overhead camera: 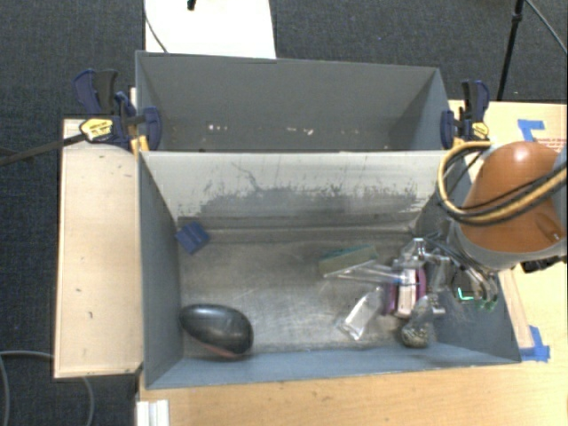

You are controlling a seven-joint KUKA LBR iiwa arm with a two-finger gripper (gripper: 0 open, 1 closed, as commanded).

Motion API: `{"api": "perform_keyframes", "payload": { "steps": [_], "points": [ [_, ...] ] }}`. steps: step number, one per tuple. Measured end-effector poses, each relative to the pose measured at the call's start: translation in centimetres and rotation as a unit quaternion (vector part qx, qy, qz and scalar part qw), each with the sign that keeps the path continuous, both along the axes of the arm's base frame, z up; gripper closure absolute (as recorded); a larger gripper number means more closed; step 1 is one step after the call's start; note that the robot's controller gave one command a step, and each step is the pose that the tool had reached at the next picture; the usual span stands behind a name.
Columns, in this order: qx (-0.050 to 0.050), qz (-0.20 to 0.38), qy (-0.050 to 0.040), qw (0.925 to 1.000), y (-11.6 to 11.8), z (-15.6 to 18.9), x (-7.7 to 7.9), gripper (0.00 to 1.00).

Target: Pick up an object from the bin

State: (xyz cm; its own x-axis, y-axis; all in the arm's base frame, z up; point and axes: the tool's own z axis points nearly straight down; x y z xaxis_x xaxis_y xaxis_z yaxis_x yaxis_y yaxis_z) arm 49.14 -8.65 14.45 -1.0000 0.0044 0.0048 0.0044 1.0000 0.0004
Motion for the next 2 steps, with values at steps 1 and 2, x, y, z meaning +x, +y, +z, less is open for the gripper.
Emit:
{"api": "perform_keyframes", "payload": {
  "steps": [1,2],
  "points": [
    [0.0,0.112,-0.0075,0.9937,-0.7,-7.2,2.0,0.0],
    [0.0,0.244,-0.0046,0.9697,-4.3,-4.3,4.3,0.0]
  ]
}}
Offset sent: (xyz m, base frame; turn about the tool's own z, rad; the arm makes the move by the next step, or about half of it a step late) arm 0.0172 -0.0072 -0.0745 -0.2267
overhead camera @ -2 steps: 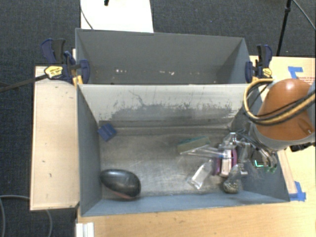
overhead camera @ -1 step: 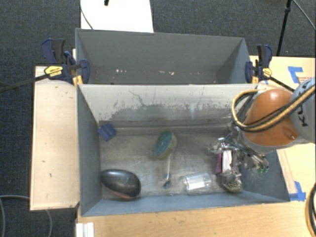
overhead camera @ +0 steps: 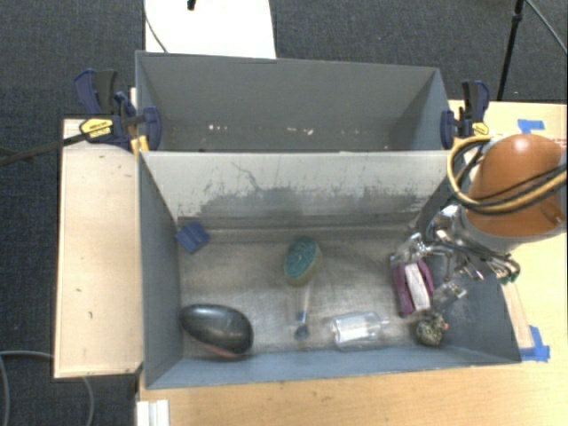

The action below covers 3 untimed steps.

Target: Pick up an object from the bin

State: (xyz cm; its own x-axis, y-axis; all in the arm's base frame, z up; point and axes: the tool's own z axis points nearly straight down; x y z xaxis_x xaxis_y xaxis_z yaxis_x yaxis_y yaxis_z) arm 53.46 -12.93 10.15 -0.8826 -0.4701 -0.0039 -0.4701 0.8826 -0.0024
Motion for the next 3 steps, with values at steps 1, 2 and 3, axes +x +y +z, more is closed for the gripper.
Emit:
{"api": "perform_keyframes", "payload": {
  "steps": [1,2,3],
  "points": [
    [0.001,0.133,-0.0006,0.9911,-1.2,-0.7,-0.4,0.0],
    [0.011,0.275,0.0027,0.9614,0.1,-2.8,0.3,0.0],
    [0.008,0.274,0.0048,0.9618,-0.4,-2.8,0.2,1.0]
  ]
}}
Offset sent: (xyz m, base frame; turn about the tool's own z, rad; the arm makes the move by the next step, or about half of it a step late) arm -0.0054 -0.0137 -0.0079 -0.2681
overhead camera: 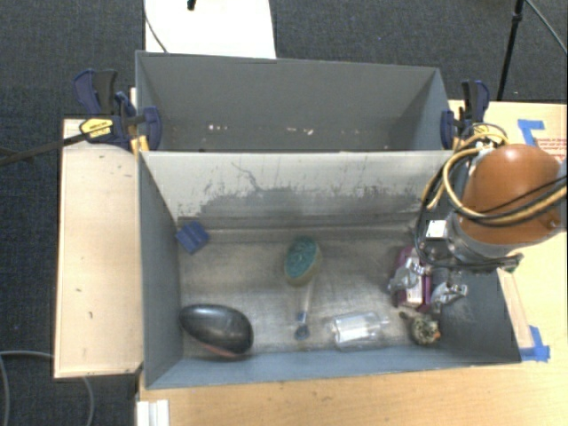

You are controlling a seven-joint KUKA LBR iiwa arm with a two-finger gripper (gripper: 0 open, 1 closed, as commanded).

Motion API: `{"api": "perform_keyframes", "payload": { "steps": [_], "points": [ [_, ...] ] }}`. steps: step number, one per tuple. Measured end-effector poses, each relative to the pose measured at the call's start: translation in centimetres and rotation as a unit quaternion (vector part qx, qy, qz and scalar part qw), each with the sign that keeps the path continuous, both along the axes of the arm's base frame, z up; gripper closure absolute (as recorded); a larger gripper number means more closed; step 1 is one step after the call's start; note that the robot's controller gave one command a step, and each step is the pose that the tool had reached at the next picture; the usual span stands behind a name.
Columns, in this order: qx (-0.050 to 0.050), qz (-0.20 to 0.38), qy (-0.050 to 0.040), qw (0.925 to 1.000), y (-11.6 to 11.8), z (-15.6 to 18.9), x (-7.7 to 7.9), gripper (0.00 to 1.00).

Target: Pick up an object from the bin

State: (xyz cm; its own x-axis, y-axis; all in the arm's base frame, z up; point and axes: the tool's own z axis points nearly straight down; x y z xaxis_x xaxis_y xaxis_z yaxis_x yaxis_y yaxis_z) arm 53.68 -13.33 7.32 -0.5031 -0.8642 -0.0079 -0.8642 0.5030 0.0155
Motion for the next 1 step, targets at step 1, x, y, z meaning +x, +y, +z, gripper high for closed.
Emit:
{"api": "perform_keyframes", "payload": {
  "steps": [1],
  "points": [
    [-0.007,0.104,-0.0095,0.9945,2.29,12.56,3.66,1.0]
  ]
}}
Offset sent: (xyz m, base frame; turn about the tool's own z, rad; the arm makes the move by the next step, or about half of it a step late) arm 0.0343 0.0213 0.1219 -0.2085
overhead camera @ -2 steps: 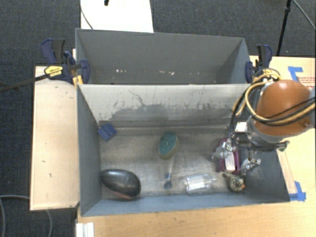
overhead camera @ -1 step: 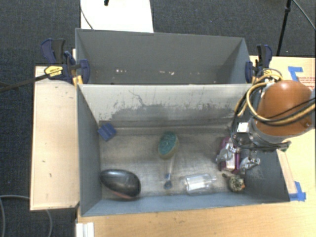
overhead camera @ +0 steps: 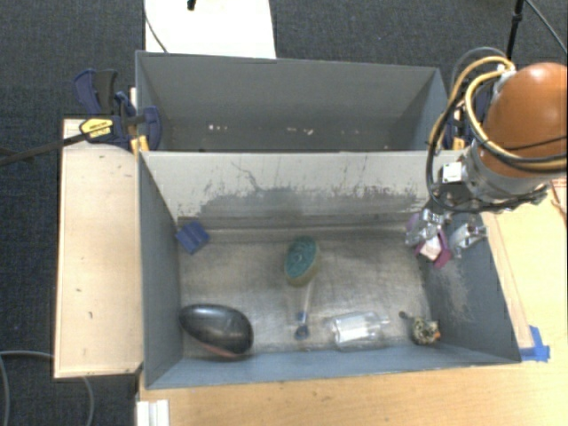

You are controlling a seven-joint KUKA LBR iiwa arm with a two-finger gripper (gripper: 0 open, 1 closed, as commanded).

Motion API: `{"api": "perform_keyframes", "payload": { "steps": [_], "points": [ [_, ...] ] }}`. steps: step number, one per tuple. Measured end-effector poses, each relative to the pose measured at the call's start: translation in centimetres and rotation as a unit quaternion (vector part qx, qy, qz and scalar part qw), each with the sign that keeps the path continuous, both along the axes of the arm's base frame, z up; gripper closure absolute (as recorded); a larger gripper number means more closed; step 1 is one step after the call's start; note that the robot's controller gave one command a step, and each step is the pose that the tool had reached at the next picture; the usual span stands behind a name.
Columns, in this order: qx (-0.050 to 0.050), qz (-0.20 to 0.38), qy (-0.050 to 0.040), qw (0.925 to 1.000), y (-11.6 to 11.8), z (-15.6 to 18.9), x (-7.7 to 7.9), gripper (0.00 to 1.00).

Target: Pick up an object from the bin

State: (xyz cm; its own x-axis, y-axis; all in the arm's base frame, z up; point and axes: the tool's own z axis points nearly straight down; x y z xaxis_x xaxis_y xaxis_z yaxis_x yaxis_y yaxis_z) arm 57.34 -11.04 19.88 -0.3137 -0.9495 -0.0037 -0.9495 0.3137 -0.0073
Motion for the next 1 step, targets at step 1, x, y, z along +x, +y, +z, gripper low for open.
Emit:
{"api": "perform_keyframes", "payload": {
  "steps": [1],
  "points": [
    [-0.002,0.166,0.0019,0.986,-2.8,5.6,-0.98,1.0]
  ]
}}
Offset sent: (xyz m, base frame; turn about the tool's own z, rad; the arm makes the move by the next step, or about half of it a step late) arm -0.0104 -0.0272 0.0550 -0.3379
